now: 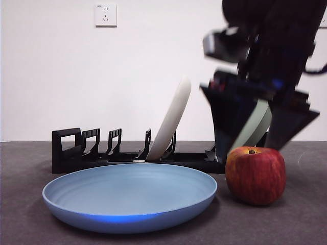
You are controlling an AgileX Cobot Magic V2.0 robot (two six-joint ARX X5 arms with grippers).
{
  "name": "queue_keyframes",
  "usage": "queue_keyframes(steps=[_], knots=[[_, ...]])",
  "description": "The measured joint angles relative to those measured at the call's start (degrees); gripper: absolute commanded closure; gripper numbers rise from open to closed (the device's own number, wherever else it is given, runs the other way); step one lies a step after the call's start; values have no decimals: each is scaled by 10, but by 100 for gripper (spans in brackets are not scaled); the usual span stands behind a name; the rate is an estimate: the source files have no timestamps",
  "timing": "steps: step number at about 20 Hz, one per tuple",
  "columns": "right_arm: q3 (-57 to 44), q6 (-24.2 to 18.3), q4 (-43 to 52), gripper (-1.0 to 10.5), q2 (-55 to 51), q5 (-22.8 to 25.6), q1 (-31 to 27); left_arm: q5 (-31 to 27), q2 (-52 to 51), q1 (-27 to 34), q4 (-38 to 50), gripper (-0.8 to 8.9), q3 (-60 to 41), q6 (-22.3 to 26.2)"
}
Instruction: Take the blue plate from the plate rack,put the plate on the table,take the apple from the table,put the apple in the plate
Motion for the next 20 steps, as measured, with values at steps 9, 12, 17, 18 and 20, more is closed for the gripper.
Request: queue_keyframes(steps=[9, 12, 17, 18, 20], knots=[[0, 1, 6, 958, 54, 2, 0, -6, 3, 0, -37, 374, -1, 0], [3, 7, 0, 958, 38, 2, 1, -6, 3, 0, -38, 374, -1, 2], [101, 25, -22, 959, -3, -12, 36, -6, 9, 0, -38, 374, -1, 3], [123, 26, -17, 959, -3, -22, 48, -6, 12, 0, -38, 374, -1, 4], [156, 26, -8, 959, 5, -29, 76, -6, 16, 0, -38, 374, -1, 4]])
